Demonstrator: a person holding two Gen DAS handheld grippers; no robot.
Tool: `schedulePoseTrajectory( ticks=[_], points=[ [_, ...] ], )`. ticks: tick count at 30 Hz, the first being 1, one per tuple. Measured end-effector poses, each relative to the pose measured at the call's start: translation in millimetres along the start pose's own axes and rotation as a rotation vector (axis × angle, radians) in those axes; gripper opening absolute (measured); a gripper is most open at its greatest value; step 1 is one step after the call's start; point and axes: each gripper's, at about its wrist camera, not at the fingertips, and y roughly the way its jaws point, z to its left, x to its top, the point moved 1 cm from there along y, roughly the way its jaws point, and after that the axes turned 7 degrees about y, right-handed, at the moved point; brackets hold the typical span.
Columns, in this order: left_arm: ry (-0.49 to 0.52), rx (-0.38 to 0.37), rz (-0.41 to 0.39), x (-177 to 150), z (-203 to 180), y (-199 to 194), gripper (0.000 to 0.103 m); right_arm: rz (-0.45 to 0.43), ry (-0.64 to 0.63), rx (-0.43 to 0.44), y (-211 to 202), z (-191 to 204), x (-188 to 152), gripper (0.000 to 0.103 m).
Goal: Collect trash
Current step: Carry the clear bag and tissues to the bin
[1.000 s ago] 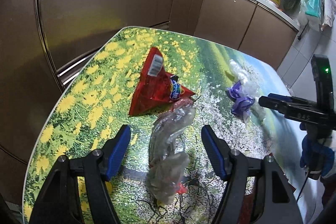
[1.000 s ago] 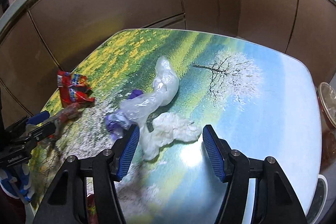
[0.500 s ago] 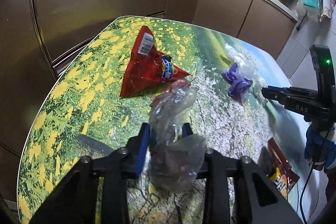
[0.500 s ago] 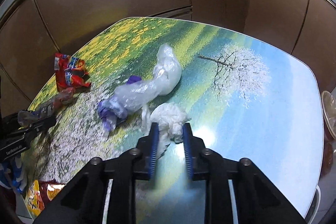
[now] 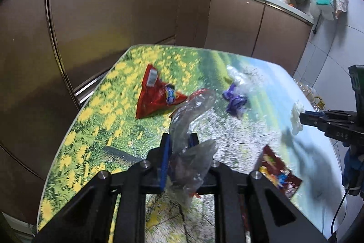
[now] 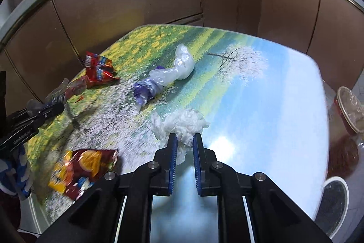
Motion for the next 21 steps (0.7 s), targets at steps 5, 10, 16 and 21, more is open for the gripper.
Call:
schedulePoseTrajectory(
  ticks=[5, 10, 16, 21],
  points=[
    [0.035, 0.004, -0.042, 4, -17, -27, 0.016, -0.043, 0.009, 0.003, -34, 6, -11, 0.014],
    [0.068, 0.003, -0.074, 5, -36, -51, 0.016, -0.08, 0.006, 0.01, -64, 12, -23, 0.014],
    [0.113, 0.005, -0.103, 6, -63, -72, 0.016, -0.124, 0.017, 0.022, -96, 11, -36, 0.014],
    [0.152, 0.003, -0.112, 9, -87, -82, 0.016, -0.156, 0.03, 0.031, -120, 3, -49, 0.014]
  ],
)
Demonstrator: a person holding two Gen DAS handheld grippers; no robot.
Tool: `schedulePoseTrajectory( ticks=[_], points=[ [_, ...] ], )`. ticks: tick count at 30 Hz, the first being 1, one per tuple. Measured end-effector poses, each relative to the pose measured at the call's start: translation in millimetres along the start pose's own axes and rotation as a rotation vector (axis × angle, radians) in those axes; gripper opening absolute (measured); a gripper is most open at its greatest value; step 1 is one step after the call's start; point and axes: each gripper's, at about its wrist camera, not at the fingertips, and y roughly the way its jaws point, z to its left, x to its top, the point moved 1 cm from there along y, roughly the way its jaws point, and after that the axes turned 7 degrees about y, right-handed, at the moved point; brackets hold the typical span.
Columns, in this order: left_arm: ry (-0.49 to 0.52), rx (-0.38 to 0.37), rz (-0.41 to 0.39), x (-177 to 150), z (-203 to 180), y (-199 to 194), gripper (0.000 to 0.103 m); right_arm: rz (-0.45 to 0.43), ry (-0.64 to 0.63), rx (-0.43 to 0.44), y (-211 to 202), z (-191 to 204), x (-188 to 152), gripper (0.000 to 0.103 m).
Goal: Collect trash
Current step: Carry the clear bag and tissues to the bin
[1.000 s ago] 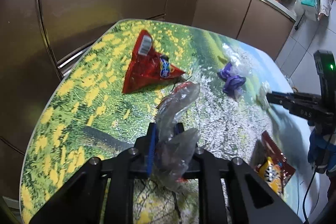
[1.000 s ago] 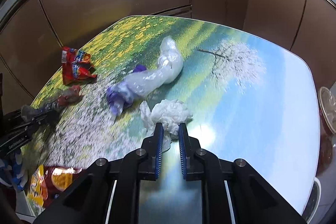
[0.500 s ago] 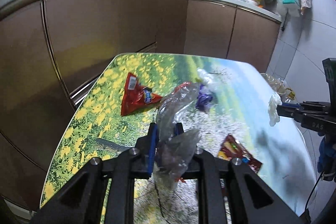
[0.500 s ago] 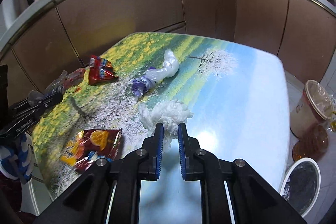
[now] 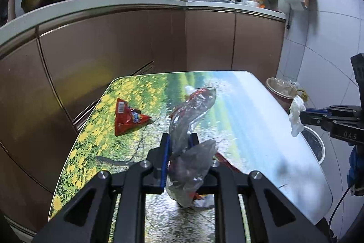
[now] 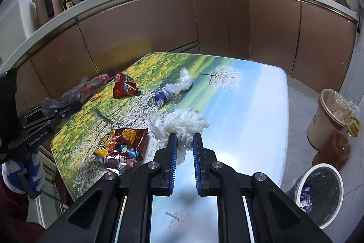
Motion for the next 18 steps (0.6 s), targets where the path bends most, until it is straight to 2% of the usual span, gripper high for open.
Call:
schedulePoseTrajectory(
  ticks=[7, 18],
  points=[
    [0.085, -0.018, 0.003, 14, -43, -3, 0.016, -0.04, 0.054, -0.003, -25, -29, -12, 0.014],
    [0.212, -0.089, 0.021, 39, -113, 16, 0.016, -0.097, 0.176, -0.057, -56, -101, -34, 0.014]
  ],
)
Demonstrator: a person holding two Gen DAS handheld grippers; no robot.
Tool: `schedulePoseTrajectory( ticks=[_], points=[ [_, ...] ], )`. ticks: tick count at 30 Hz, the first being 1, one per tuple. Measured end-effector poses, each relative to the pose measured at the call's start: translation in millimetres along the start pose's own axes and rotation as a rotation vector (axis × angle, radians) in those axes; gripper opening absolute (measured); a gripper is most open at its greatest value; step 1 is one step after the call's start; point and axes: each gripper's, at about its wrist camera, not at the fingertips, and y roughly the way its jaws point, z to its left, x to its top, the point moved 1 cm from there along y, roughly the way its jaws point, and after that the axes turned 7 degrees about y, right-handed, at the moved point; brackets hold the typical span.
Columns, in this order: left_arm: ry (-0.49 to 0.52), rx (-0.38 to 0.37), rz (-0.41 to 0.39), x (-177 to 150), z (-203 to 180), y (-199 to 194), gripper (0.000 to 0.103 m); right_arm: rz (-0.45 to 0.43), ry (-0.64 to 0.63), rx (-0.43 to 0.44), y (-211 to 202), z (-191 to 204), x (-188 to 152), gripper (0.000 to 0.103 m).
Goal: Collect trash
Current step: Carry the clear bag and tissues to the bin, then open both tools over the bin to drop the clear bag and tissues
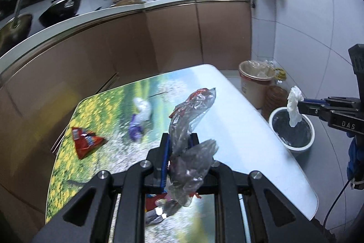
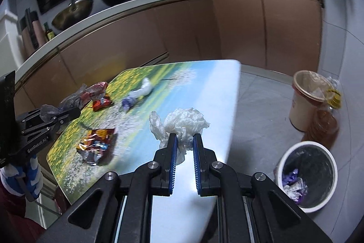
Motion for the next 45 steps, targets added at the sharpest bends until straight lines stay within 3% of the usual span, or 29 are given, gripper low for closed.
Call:
schedulePoseTrajectory(
  ticks=[30, 38, 45],
  points=[
    [0.328, -0.288, 0.083, 73, -189, 103, 0.016, -0.065, 0.317, -0.16, -16, -173, -34, 0.014],
    [0.353, -0.418, 0.154, 99, -251, 157, 0.016, -0.06, 0.396, -0.235, -7, -223, -43, 0.014],
    [0.31, -0.545, 0.27, 126, -310, 232, 0.017, -0.024, 0.476, -0.324, 14, -277, -48, 0.014]
  ],
)
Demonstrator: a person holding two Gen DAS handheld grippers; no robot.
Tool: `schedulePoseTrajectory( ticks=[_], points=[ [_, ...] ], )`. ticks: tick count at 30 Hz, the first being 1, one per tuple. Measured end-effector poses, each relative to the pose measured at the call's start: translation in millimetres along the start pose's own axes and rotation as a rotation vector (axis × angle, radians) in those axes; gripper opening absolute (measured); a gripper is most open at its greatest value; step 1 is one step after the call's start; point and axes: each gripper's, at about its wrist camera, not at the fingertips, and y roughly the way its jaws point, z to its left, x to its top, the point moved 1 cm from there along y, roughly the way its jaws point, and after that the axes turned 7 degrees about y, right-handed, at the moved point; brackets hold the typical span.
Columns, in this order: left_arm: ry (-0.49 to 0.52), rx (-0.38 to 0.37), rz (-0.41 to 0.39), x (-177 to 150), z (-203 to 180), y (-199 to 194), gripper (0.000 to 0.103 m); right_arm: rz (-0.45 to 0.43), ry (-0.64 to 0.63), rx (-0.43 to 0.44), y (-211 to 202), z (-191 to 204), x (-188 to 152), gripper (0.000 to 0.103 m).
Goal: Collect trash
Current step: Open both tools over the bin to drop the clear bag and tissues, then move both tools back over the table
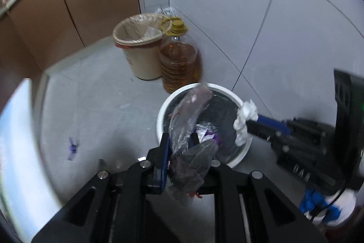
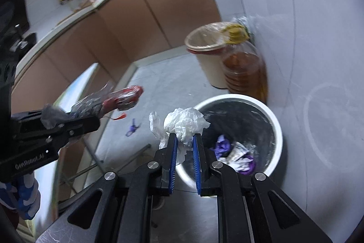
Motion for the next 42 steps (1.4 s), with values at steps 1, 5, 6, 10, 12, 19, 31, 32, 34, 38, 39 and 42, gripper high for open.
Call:
schedulePoseTrajectory(
  ticks=[1, 5, 6, 10, 12, 19, 31, 32, 34, 38, 39, 42],
  points=[
    [-0.008, -0.018, 0.011, 5, 0, 10, 0.017, 0.002, 0.004, -0.013, 5, -5, 3, 0.015],
    [-0.039, -0.069, 0.047, 20, -1, 44, 0.017, 0.009, 0.019, -0.058, 27, -17, 11, 0.017],
    [-0.048, -0.082, 0.053, 23, -2, 51, 0.017, 0.009, 0.019, -0.068, 32, -19, 13, 0.018],
    [-0.087, -0.105, 0.041, 33, -1, 63, 0.047, 0.013, 0.028, -0.106, 46, -29, 17, 0.039],
    [-0.108, -0.109, 0.021, 37, 1, 60, 0.049, 0.01, 0.028, -0.123, 50, -33, 17, 0.045],
    [-0.157, -0.15, -0.074, 40, 6, 31, 0.049, 0.006, 0.037, -0.162, 52, -41, 18, 0.047],
    [-0.222, -0.129, -0.207, -8, 28, -86, 0.049, -0.079, -0.006, -0.08, -7, 10, 18, 0.049],
    [-0.234, -0.108, -0.223, -16, 34, -100, 0.049, -0.087, -0.013, -0.069, -13, 16, 18, 0.049],
    [-0.246, -0.079, -0.245, -30, 44, -121, 0.049, -0.105, -0.032, -0.045, -26, 32, 18, 0.049],
    [-0.275, -0.008, -0.293, -60, 67, -164, 0.049, -0.141, -0.079, 0.003, -52, 66, 19, 0.049],
    [-0.288, 0.009, -0.305, -70, 74, -176, 0.049, -0.149, -0.093, 0.017, -60, 77, 18, 0.049],
    [-0.317, 0.063, -0.333, -96, 92, -206, 0.049, -0.167, -0.133, 0.054, -78, 106, 16, 0.049]
  ],
)
